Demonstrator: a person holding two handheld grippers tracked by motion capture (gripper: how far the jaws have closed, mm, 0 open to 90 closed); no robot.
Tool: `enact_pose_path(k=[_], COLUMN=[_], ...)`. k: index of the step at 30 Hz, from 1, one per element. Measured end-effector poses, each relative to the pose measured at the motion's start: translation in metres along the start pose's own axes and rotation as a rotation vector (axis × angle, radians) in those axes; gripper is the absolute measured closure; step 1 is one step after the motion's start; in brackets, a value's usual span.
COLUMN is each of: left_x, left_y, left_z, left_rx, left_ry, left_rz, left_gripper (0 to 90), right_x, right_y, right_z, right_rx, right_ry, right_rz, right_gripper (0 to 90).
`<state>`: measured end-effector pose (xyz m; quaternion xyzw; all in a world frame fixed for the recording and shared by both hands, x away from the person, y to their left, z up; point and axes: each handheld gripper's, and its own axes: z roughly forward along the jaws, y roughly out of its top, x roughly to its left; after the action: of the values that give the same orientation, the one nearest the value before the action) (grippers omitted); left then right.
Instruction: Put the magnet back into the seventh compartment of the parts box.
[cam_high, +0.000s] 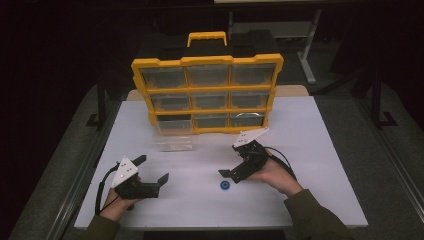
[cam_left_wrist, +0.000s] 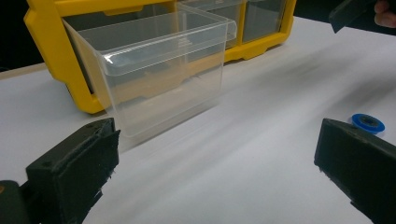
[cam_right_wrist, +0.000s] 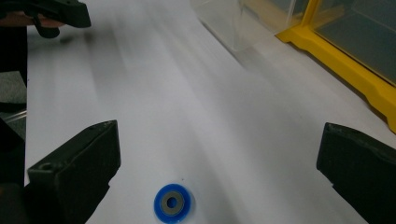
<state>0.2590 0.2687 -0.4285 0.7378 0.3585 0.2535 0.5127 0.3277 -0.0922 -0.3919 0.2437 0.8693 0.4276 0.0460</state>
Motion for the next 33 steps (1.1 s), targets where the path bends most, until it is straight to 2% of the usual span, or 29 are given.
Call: enact_pose_path(k=[13, 14, 18, 20, 25, 27, 33], left_x=[0.000, 0.000, -0.001, -0.001, 0.000, -0.001, -0.001], left_y=[0.000, 0.000, 0.000, 0.000, 0.000, 0.000, 0.000], left_z=[0.000, 0.000, 0.000, 0.000, 0.000, 0.000, 0.000], left_rx=[0.005, 0.004, 0.001, 0.000, 0.003, 0.002, -0.001], left_ry=[-0.003, -0.003, -0.005, -0.005, -0.005, -0.006, -0.006], left_rz=[0.009, 0.009, 0.000, -0.003, 0.006, -0.002, -0.004], left_gripper=[0.0, 0.0, 0.0, 0.0, 0.0, 0.0, 0.0], right_x=[0.006, 0.005, 0.007, 0.007, 0.010, 0.010, 0.012], right_y=[-0.002, -0.002, -0.003, -0.004, -0.005, -0.006, -0.008], right_z=[0.008, 0.008, 0.010, 0.012, 0.017, 0.019, 0.023], right_rx=[0.072, 0.078, 0.094, 0.105, 0.134, 0.146, 0.170], right_ry=[0.008, 0.007, 0.014, 0.010, 0.019, 0.017, 0.025], right_rz=[-0.023, -0.038, -0.044, -0.070, -0.068, -0.090, -0.108], right_gripper=[0.0, 0.0, 0.0, 0.0, 0.0, 0.0, 0.0])
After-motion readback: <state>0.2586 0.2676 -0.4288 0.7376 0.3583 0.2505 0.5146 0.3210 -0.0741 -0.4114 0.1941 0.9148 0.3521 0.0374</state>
